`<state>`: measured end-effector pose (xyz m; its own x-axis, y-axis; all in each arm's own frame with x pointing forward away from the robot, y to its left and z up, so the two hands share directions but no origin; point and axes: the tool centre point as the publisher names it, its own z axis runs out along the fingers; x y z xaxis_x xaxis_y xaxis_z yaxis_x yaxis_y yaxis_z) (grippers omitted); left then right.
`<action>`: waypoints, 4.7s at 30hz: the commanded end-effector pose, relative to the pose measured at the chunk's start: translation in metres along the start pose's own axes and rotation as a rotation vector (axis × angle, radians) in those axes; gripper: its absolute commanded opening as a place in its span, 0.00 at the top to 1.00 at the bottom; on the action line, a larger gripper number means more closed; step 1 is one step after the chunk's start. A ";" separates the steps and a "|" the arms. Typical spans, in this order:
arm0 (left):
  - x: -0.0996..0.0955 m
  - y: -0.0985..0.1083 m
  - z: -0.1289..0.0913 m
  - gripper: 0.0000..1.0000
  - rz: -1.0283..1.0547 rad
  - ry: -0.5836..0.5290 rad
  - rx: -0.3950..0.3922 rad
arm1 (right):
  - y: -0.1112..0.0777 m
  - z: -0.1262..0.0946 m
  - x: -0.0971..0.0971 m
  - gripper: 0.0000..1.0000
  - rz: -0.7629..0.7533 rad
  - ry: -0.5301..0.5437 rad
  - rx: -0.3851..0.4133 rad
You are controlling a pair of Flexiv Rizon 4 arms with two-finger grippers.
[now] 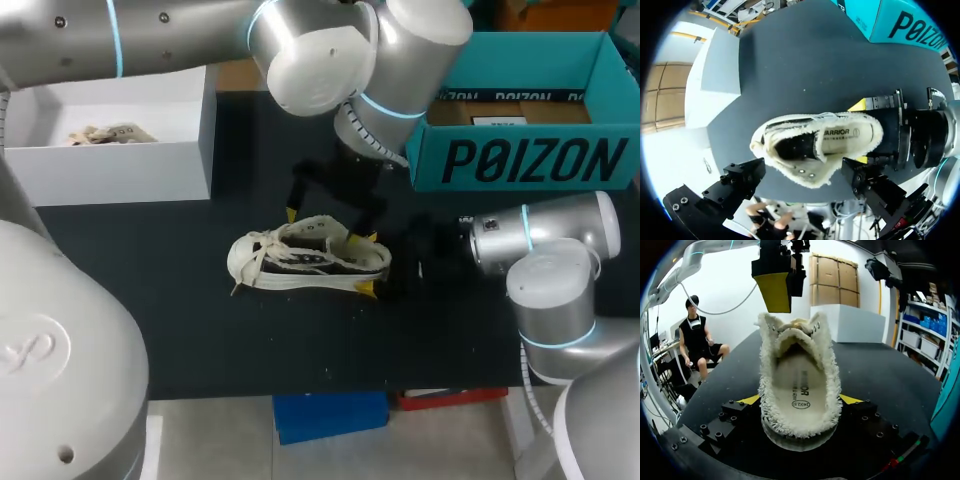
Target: Take the shoe out of the shoebox, open the shoe tongue, remove and reinsert the insole, then place the shoe into the shoebox
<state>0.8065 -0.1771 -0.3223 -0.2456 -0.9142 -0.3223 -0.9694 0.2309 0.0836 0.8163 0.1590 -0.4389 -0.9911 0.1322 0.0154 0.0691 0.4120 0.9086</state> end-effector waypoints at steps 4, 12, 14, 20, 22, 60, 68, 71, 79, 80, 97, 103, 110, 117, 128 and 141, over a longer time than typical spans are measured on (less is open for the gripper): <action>0.017 -0.005 0.014 0.00 -0.004 -0.040 -0.015 | -0.001 0.002 0.000 1.00 0.002 0.002 0.004; 0.021 -0.002 0.031 0.00 -0.017 -0.072 -0.018 | -0.001 0.002 0.000 1.00 0.002 0.002 0.004; 0.021 -0.002 0.036 0.00 -0.018 -0.082 -0.021 | -0.001 0.002 0.000 1.00 0.002 0.002 0.004; 0.015 -0.004 0.043 0.00 -0.014 -0.100 -0.023 | -0.001 0.002 0.000 1.00 0.002 0.002 0.004; 0.010 -0.005 0.043 0.00 -0.016 -0.099 -0.021 | -0.001 0.002 0.000 1.00 0.002 0.002 0.004; -0.021 0.000 0.019 1.00 0.023 -0.052 0.058 | -0.001 0.002 0.000 1.00 0.002 0.002 0.004; -0.050 0.011 0.019 1.00 -0.022 -0.075 0.084 | -0.001 0.002 0.000 1.00 0.002 0.002 0.004; -0.059 0.015 0.023 1.00 -0.046 -0.080 0.078 | -0.001 0.002 0.000 1.00 0.002 0.002 0.004; -0.075 0.022 0.033 0.30 -0.085 -0.119 0.052 | -0.001 0.002 0.000 1.00 0.002 0.002 0.004; -0.077 0.023 0.034 0.00 -0.091 -0.115 0.049 | -0.001 0.002 0.000 1.00 0.002 0.002 0.004; -0.112 0.024 0.040 0.00 -0.168 -0.127 0.041 | -0.001 0.002 0.000 1.00 0.002 0.002 0.004; -0.122 0.027 0.047 0.00 -0.192 -0.132 0.028 | -0.001 0.002 0.000 1.00 0.002 0.002 0.004; -0.130 0.032 0.056 0.00 -0.210 -0.138 0.004 | -0.001 0.002 0.000 1.00 0.002 0.002 0.004; -0.131 0.034 0.064 0.00 -0.214 -0.178 -0.005 | -0.001 0.002 0.000 1.00 0.002 0.002 0.004; -0.136 0.035 0.073 0.00 -0.225 -0.237 -0.003 | -0.001 0.002 0.000 1.00 0.002 0.002 0.004; -0.120 0.029 -0.002 1.00 0.258 0.170 0.249 | -0.001 0.002 0.000 1.00 0.002 0.002 0.004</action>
<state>0.8128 -0.0685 -0.3022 -0.2221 -0.8939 -0.3893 -0.9645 0.2600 -0.0468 0.8162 0.1600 -0.4388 -0.9911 0.1319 0.0158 0.0695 0.4135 0.9078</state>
